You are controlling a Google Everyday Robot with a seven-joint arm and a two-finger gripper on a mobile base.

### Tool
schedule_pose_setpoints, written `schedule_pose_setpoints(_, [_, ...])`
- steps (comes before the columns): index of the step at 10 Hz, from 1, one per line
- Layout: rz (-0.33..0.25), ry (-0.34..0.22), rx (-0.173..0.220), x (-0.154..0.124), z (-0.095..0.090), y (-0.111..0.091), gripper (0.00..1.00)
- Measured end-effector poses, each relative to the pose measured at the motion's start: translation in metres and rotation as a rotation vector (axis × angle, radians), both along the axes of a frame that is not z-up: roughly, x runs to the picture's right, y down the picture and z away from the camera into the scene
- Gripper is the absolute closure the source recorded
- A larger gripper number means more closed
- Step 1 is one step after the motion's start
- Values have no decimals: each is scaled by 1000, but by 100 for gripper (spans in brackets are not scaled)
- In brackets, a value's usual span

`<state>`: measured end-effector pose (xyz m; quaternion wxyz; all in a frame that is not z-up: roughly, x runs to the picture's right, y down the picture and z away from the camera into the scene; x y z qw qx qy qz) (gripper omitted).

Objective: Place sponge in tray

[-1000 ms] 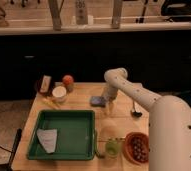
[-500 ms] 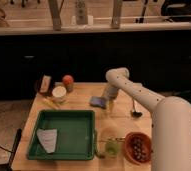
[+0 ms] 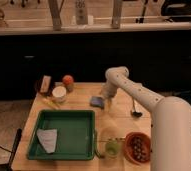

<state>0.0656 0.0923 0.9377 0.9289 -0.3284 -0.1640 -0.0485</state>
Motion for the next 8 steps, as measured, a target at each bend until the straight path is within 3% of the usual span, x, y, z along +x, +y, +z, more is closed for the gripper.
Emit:
schedule_pose_setpoints(2, [9, -15, -4, -3, 2, -2, 20])
schedule_pose_setpoints(4, [11, -24, -16, -4, 3, 1, 27])
schedule_pose_setpoints(8, [27, -30, -57, -8, 13, 12, 72])
